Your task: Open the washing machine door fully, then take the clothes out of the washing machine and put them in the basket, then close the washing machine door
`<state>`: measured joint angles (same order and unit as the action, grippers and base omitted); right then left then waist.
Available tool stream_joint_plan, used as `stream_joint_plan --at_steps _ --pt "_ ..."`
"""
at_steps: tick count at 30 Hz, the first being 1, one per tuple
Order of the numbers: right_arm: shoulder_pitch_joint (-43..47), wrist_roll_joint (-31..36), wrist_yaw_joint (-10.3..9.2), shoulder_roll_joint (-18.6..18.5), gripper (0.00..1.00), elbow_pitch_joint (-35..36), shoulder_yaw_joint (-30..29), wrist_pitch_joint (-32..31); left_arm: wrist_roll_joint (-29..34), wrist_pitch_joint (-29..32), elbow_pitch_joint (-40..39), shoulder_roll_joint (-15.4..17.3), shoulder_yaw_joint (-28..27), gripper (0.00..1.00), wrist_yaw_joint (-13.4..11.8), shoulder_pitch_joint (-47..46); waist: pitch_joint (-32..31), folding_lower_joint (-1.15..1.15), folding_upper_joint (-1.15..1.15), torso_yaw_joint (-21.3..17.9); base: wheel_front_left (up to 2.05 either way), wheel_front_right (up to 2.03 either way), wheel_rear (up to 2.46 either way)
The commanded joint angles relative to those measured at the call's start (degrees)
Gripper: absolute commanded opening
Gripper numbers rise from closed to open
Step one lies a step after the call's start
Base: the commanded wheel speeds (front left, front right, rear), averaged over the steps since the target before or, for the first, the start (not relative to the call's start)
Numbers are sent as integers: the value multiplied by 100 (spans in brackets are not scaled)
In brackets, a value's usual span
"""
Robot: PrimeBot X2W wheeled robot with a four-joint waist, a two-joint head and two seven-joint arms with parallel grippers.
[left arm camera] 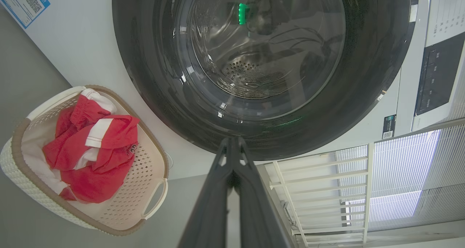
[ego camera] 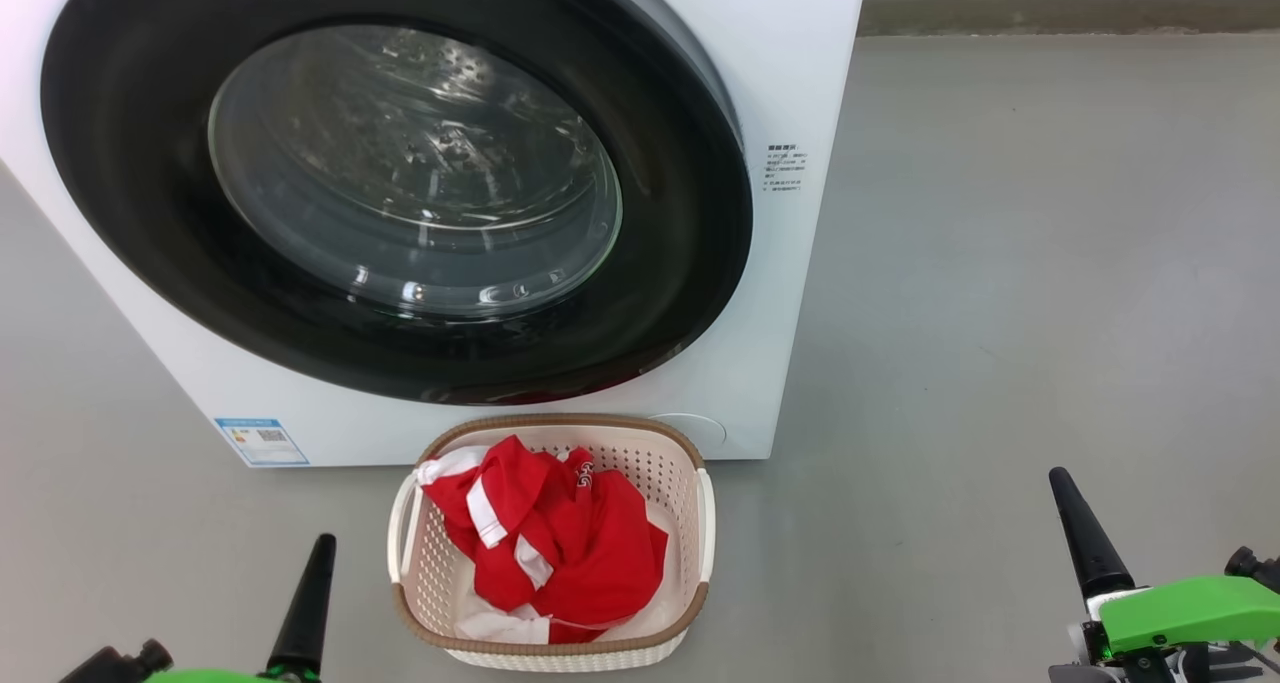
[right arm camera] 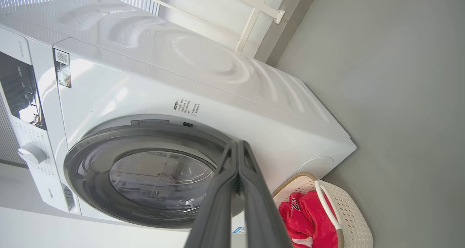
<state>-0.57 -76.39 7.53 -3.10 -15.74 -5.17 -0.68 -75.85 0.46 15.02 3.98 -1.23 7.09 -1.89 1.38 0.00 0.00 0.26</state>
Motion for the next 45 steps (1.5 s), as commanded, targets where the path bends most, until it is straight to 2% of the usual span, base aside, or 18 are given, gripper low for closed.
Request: stream_joint_plan --at_steps 1,27,45 --pt "-300 -203 -3 -67 0 159 44 -61 -161 38 -113 42 -190 0 31 -281 -6 0 0 -2 0 0 0" --pt "-552 -1653 -4 -45 0 177 -43 -507 -1753 486 -103 -5 -384 0 40 -418 -121 0 0 -26 0 0 0" --pt "-554 -1636 -4 -30 0 175 -65 -524 -1727 511 -102 -27 -415 0 40 -420 -121 0 0 -26 0 0 0"
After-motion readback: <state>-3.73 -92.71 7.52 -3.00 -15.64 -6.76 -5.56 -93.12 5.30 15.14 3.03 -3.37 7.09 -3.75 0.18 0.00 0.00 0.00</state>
